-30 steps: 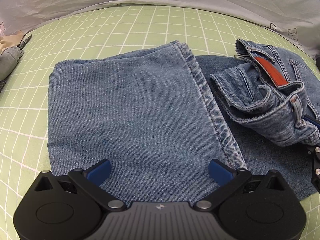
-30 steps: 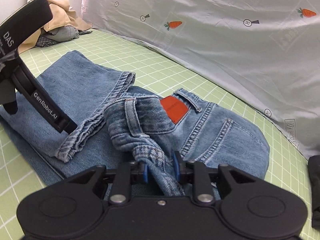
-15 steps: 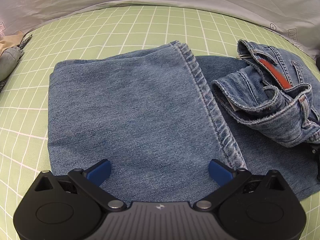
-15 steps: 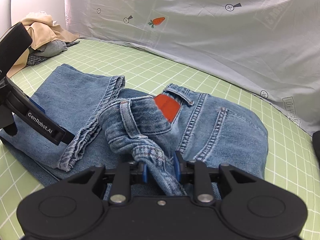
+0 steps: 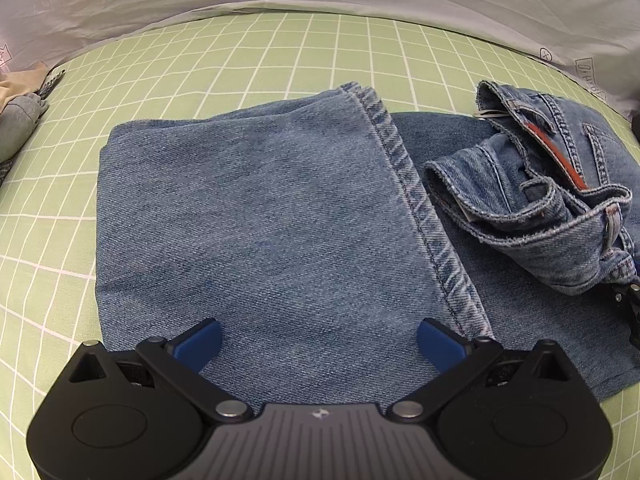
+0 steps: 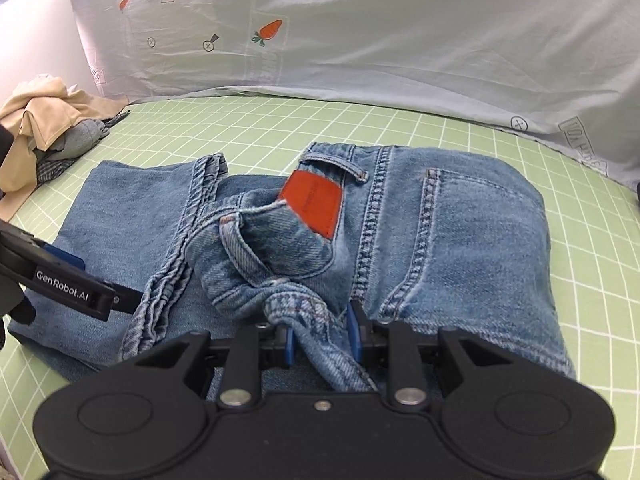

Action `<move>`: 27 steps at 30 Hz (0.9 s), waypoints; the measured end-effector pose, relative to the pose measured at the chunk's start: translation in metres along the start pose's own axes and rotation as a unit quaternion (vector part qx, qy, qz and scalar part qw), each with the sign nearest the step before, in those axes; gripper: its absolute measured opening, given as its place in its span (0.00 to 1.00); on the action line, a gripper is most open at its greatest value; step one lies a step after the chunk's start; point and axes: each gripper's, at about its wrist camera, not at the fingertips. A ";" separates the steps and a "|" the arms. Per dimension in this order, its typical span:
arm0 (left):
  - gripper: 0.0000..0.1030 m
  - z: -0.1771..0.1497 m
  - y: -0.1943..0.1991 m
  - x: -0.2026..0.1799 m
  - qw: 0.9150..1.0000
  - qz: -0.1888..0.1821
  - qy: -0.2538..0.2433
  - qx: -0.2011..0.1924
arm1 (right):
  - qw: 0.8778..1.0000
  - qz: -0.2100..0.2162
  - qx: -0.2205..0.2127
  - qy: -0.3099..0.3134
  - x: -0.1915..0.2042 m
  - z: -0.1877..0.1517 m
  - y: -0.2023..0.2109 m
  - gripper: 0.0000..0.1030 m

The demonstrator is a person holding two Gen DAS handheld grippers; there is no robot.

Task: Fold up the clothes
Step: 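Fold the waistband with the right gripper over onto the folded legs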

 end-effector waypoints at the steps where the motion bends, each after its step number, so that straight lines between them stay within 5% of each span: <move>1: 1.00 0.000 0.000 0.000 1.000 0.000 0.000 0.000 | 1.000 0.002 0.002 -0.011 -0.003 0.000 -0.001 0.26; 16: 1.00 -0.001 -0.003 -0.004 1.000 0.000 0.000 -0.003 | 0.993 0.013 0.025 -0.117 -0.021 0.005 -0.007 0.26; 27: 1.00 0.000 -0.003 -0.005 1.000 0.000 0.000 -0.003 | 0.995 0.003 0.024 -0.097 -0.014 0.016 0.006 0.26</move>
Point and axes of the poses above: each gripper's, at about its wrist camera, not at the fingertips, and y roughly against the way its jaws point, x to its left, z to its top, and after that the axes turned 9 degrees about -x, right-handed
